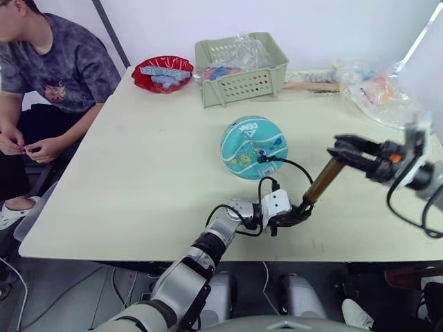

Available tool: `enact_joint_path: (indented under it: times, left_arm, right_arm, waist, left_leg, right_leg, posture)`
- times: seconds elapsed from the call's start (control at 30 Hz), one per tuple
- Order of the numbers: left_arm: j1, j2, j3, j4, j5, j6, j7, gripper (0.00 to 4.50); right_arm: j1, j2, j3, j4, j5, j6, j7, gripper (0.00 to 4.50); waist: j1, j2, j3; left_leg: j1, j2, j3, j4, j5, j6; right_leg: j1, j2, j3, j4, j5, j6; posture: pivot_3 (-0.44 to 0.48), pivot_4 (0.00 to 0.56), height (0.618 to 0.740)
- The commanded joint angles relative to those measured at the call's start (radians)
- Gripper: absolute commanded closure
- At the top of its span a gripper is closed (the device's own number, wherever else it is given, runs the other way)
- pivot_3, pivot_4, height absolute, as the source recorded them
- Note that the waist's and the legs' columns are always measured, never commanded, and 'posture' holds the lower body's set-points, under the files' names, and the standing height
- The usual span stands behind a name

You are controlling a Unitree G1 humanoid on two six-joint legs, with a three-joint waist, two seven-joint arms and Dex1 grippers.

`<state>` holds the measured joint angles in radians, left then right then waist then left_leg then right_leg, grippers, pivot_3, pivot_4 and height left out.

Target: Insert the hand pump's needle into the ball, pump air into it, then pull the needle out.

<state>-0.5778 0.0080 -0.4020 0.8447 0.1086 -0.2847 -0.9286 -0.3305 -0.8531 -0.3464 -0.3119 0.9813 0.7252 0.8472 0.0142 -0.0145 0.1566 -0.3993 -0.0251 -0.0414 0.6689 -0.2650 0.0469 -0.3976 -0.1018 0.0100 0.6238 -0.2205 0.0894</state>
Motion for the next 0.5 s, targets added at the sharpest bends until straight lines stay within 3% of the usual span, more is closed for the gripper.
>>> enact_joint_path:
  times: [0.03,0.3,0.5]
  left_arm:
    - [0.031,0.027,-0.02,0.05,0.041,0.029,0.008,3.34]
    - [0.029,0.03,-0.019,0.053,0.042,0.029,0.008,3.34]
    - [0.027,0.026,-0.021,0.06,0.043,0.029,0.008,3.34]
  right_arm:
    - [-0.072,-0.042,-0.118,-0.002,0.099,0.018,0.007,2.77]
    - [-0.106,-0.08,-0.14,-0.012,0.132,0.054,0.0,2.77]
    - [0.131,-0.003,0.035,-0.057,-0.096,-0.084,0.055,2.77]
  waist:
    - [0.0,0.0,0.0]
    - [-0.001,0.0,0.0]
    - [0.0,-0.006,-0.004]
  left_leg:
    - [0.0,0.0,0.0,0.0,0.0,0.0]
    - [0.0,0.0,0.0,0.0,0.0,0.0]
    - [0.001,0.0,-0.002,0.0,0.0,0.0]
  right_leg:
    - [0.0,0.0,0.0,0.0,0.0,0.0]
    - [0.0,0.0,0.0,0.0,0.0,0.0]
    - [0.002,0.0,-0.002,0.0,0.0,0.0]
  posture:
    - [0.0,0.15,0.74]
    - [0.0,0.15,0.74]
    - [0.0,0.15,0.74]
